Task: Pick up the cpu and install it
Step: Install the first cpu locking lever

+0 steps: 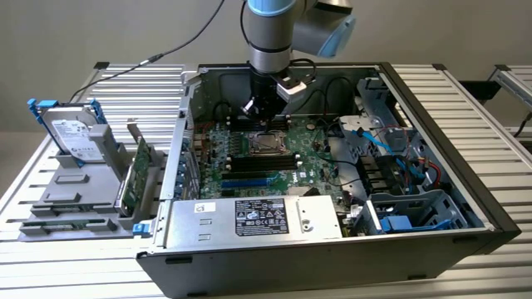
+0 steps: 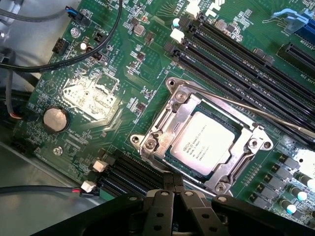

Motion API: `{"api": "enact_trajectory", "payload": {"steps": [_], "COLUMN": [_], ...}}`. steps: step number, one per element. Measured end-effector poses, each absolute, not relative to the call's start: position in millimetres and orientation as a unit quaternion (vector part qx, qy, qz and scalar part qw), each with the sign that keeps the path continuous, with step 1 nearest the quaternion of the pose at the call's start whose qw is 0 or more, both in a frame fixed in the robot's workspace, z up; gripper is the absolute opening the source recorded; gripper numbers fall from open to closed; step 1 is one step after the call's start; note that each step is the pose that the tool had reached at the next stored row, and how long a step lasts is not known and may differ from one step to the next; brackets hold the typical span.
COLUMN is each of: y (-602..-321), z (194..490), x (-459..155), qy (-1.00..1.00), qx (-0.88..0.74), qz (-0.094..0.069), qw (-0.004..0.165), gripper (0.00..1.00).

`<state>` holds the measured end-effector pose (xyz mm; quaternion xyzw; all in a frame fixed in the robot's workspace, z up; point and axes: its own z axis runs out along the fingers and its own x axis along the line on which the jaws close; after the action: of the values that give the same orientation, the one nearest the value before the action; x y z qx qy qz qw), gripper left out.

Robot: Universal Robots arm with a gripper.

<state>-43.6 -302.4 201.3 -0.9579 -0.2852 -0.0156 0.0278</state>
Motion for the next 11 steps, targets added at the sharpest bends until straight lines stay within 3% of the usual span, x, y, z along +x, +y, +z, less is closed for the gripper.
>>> {"api": "enact_trajectory", "payload": {"steps": [11], "y": [-302.7], "z": [201.3], "x": [-43.5], "qy": [-0.286], "qx": [-0.958], "qz": [-0.013], "qw": [0.029], "gripper": [0.11]}}
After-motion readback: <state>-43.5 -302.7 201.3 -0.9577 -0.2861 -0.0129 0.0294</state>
